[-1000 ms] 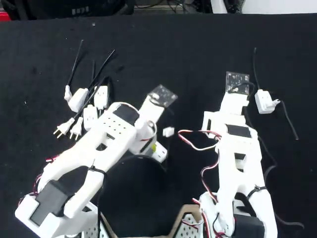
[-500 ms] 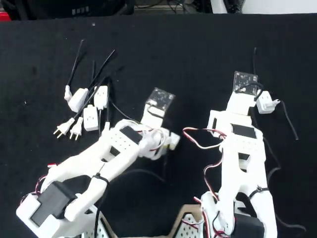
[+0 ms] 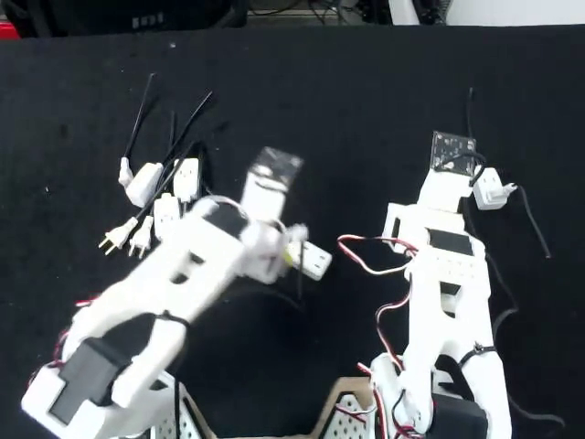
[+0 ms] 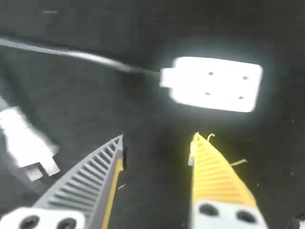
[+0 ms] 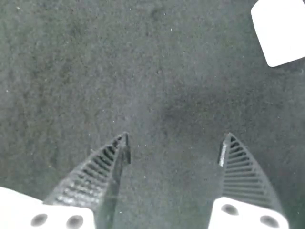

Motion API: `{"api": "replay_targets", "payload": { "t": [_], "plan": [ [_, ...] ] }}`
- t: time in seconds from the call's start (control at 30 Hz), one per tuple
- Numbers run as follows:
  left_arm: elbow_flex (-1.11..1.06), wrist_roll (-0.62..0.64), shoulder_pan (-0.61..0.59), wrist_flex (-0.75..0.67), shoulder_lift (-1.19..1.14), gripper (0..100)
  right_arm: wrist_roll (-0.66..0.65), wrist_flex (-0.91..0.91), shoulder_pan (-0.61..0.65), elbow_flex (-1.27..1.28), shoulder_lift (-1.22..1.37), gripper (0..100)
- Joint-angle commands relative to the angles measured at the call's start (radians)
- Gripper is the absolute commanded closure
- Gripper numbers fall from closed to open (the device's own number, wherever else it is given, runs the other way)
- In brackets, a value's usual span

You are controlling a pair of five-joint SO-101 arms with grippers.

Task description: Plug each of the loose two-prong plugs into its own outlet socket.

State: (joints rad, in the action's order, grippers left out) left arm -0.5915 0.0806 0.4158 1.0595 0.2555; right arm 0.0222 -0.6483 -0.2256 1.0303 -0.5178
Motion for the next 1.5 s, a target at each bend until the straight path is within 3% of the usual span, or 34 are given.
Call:
{"api": "replay_targets", "payload": {
  "t": [0.0,0.17,0.33,0.47,0.7,0.9,1.2,1.27,1.4,1.47],
  "plan": [
    [0.159,-0.044,-0.163,0.138,0.051,78,0.009,-0.005,-0.015,-0.051,-0.028,71.7],
    [0.191,-0.092,-0.386,0.157,0.017,78,0.009,-0.009,0.021,-0.050,-0.028,71.7],
    [0.173,-0.143,-0.466,0.092,-0.058,78,0.009,-0.011,0.032,-0.048,-0.028,71.7],
    [0.159,-0.140,-0.438,0.000,-0.133,78,0.008,-0.011,0.032,-0.048,-0.028,71.7],
    [0.182,-0.138,-0.340,-0.028,-0.184,78,0.008,-0.011,0.032,-0.047,-0.028,71.7],
    [0.150,-0.143,-0.404,-0.167,-0.293,78,0.003,-0.006,0.032,-0.039,-0.028,71.7],
    [0.171,-0.141,-0.418,-0.183,-0.396,78,0.003,-0.005,0.034,-0.039,-0.028,71.7],
    [0.171,-0.140,-0.414,-0.178,-0.396,81,0.003,-0.005,0.034,-0.039,-0.028,71.7],
    [0.165,-0.138,-0.390,-0.173,-0.394,98,0.003,-0.005,0.034,-0.039,-0.028,71.7],
    [0.171,-0.138,-0.387,-0.155,-0.394,95,0.003,-0.005,0.034,-0.039,-0.028,71.7]
  ]
}}
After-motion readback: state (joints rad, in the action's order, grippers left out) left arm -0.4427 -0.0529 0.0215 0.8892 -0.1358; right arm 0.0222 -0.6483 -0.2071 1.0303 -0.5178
